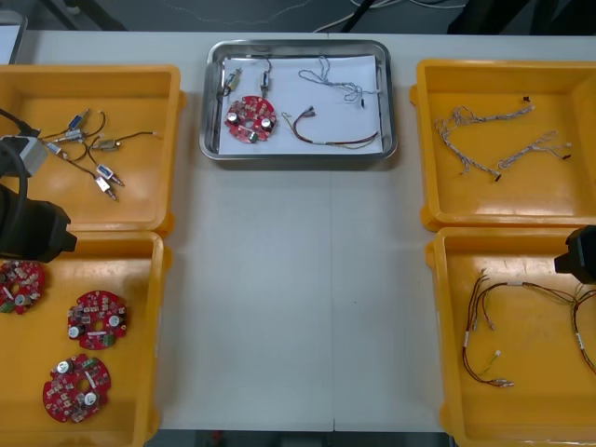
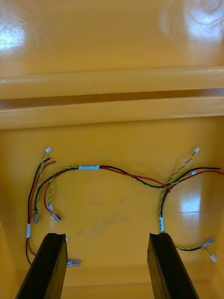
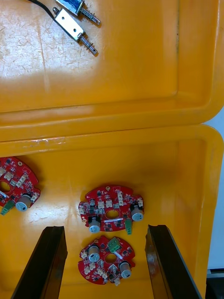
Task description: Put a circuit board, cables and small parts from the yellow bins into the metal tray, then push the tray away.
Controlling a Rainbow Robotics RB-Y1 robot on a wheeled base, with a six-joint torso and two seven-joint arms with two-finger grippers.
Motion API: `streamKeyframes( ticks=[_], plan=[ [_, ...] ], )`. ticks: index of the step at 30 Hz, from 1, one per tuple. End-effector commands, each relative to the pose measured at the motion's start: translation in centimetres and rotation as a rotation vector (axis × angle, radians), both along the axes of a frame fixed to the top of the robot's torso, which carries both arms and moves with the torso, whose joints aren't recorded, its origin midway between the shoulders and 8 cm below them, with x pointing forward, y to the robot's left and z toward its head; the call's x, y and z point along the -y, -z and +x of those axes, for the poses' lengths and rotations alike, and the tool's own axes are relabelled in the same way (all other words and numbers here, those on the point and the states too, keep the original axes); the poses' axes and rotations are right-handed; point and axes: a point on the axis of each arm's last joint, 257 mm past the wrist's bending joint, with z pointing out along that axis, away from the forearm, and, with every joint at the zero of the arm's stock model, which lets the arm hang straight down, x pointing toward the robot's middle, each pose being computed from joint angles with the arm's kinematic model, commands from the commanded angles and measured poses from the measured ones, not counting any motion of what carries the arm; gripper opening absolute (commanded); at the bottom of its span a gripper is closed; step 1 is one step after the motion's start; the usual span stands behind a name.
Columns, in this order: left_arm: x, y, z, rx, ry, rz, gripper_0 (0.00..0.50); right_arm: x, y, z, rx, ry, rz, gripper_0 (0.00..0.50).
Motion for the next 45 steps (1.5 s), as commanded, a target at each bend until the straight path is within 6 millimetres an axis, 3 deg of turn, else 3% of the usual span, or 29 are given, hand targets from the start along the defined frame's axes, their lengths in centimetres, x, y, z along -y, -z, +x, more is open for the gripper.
streamKeyframes(
  ticks=[1,45],
  plan=[
    [-1.48,-1.05,-0.45,0.015,0.040,0.070,0.500,0.31,-0.90,0.10,0.039,-0.003,-0.007,0.500],
    [-1.48,-1.05,-0.45,0.015,0.040,0.070,0.500,0.31,-0.90,0.10,0.039,-0.003,-0.007,0.500]
  ],
)
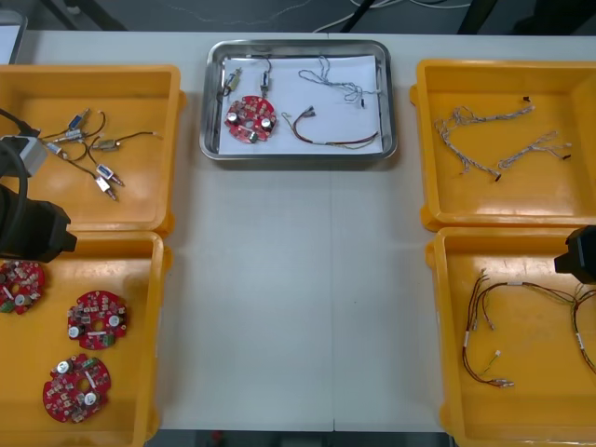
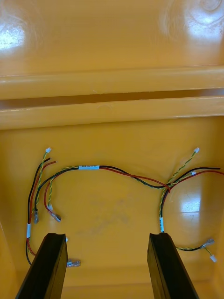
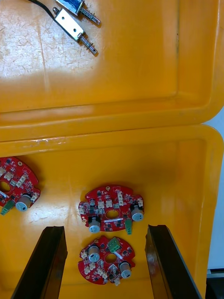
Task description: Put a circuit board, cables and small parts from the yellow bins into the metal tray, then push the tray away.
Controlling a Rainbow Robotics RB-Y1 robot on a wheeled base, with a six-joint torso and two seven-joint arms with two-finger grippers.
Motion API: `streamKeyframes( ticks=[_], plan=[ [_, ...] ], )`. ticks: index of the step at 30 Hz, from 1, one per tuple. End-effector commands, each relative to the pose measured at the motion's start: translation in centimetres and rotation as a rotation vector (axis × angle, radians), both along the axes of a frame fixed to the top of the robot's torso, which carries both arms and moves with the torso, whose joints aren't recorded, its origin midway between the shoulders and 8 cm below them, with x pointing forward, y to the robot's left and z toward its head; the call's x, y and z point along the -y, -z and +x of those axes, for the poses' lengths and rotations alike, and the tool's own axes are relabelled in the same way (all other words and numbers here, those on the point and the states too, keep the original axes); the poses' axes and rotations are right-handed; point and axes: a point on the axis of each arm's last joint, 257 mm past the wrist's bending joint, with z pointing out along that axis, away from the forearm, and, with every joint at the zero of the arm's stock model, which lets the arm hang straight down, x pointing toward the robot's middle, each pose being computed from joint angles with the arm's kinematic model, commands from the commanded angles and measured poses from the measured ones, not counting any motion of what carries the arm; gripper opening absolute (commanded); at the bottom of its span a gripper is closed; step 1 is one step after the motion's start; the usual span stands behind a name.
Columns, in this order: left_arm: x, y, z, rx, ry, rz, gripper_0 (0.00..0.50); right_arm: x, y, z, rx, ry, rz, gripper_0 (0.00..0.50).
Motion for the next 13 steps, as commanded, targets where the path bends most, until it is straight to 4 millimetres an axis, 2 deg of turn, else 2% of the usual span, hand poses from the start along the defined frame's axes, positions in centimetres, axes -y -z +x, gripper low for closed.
streamKeyframes(
  ticks=[1,13],
  plan=[
    [-1.48,-1.05,-0.45,0.015,0.040,0.070,0.500,0.31,-0.89,0.09,0.039,-0.003,-0.007,0.500],
    [-1.48,-1.05,-0.45,0.015,0.040,0.070,0.500,0.31,-0.89,0.09,0.039,-0.003,-0.007,0.500]
  ],
)
